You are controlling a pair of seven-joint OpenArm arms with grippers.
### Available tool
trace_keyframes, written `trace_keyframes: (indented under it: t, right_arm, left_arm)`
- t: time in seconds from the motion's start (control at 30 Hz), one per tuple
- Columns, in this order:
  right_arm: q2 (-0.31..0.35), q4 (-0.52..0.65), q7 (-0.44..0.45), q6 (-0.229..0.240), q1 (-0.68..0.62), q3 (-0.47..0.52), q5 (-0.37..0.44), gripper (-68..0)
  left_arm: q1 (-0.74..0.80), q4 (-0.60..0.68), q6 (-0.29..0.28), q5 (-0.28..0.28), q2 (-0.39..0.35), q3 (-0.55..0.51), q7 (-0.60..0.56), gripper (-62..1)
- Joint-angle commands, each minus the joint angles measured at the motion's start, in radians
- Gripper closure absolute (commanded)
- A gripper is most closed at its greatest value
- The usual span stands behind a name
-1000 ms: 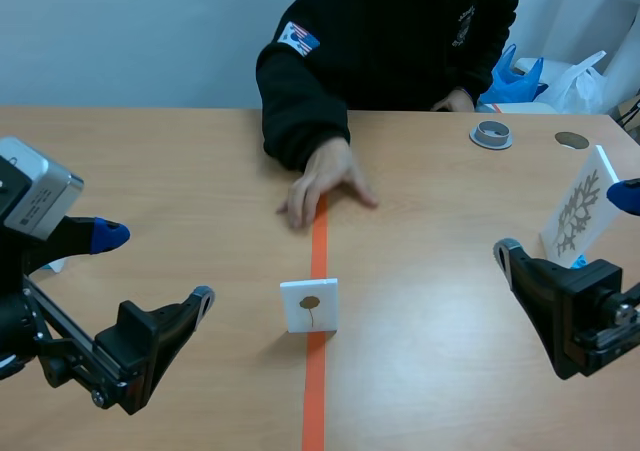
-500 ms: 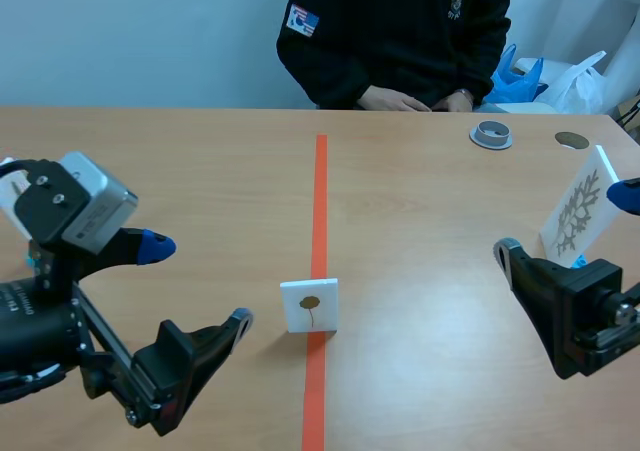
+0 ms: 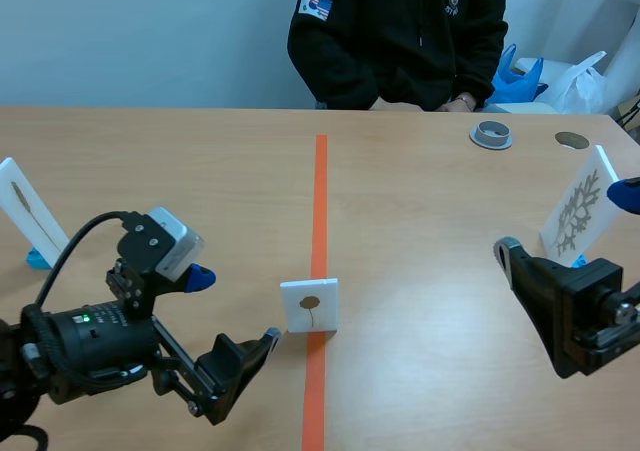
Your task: Sort the leaf by its shape. The table is split by an orange tape line. A compound leaf with several leaflets goes to the left side, a simple leaf with one blade goes to the right side. Return to the home posture when a red brick is placed on the table.
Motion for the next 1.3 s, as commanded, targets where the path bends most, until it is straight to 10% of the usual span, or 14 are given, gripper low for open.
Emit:
trace_keyframes:
  t: [0.0, 0.53, 0.8, 1.27]
  right_arm:
    - [0.005, 0.003, 0.019, 0.000, 0.012, 0.008, 0.007, -67.9]
    - [0.005, 0.003, 0.026, 0.000, 0.012, 0.008, 0.007, -67.9]
    - [0.005, 0.003, 0.031, 0.000, 0.012, 0.008, 0.007, -67.9]
    - [0.003, 0.003, 0.034, 0.000, 0.012, 0.008, 0.007, -67.9]
  left_arm:
    - [-0.029, -0.004, -0.002, 0.013, 0.021, 0.018, -0.030, -62.3]
    - [-0.238, -0.289, 0.013, 0.207, 0.101, 0.216, -0.233, -62.3]
    - [-0.293, -0.354, 0.024, 0.213, 0.111, 0.264, -0.269, -62.3]
    - [-0.305, -0.358, 0.040, 0.213, 0.111, 0.269, -0.278, -15.6]
